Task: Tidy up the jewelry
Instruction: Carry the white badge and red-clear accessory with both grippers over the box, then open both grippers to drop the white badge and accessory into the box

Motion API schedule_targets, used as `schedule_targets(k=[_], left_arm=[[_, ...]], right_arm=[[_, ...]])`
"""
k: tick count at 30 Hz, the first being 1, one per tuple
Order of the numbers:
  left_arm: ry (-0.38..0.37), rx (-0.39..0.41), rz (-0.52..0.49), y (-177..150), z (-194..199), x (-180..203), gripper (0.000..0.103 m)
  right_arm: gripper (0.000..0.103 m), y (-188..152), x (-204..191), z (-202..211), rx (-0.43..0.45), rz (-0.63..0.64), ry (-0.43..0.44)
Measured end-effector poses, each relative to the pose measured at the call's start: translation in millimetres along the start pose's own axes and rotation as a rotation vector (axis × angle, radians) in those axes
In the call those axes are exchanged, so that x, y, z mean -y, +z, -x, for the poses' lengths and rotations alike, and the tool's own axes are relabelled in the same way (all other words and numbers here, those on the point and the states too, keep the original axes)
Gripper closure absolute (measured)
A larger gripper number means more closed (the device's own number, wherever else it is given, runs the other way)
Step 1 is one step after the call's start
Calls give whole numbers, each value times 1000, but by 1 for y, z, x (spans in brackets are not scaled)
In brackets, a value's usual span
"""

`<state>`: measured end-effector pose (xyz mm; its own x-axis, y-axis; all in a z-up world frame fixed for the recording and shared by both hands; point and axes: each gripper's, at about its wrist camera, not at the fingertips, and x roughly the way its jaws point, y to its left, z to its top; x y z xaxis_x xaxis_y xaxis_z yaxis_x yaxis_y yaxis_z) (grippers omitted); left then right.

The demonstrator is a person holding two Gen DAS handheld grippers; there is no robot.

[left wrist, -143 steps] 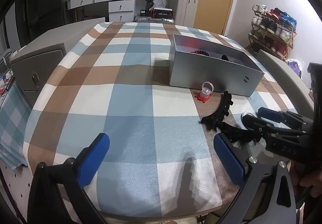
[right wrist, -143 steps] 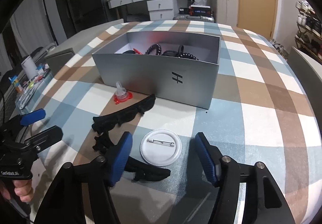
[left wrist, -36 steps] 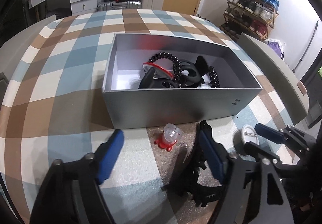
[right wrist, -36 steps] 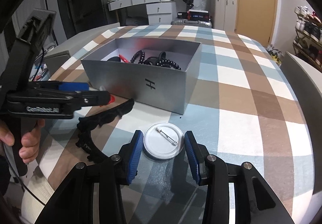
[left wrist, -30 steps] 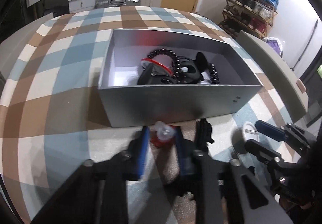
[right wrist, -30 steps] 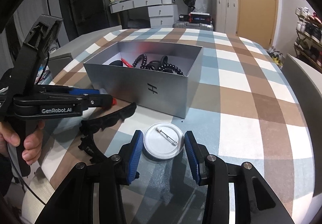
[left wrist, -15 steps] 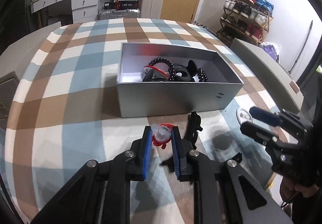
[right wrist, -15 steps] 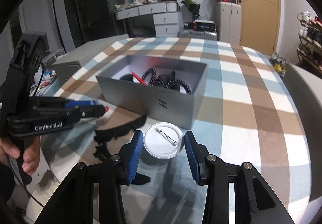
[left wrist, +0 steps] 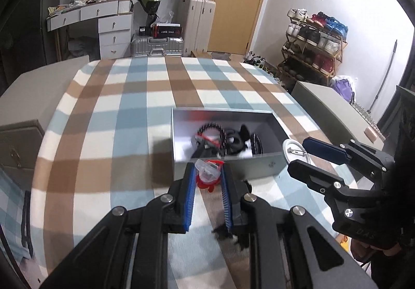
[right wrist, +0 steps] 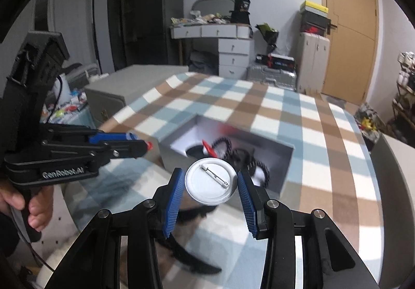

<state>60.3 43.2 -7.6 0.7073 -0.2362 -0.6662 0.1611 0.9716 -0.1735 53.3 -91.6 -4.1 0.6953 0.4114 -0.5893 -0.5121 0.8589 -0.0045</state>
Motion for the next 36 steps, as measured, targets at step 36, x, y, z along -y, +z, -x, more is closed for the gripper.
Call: schedule_targets(k=[36], left_arm=[[-143,-98,34,37,-73,-4,88]], right_arm=[[61,24,75,-80,-93,-299,101]])
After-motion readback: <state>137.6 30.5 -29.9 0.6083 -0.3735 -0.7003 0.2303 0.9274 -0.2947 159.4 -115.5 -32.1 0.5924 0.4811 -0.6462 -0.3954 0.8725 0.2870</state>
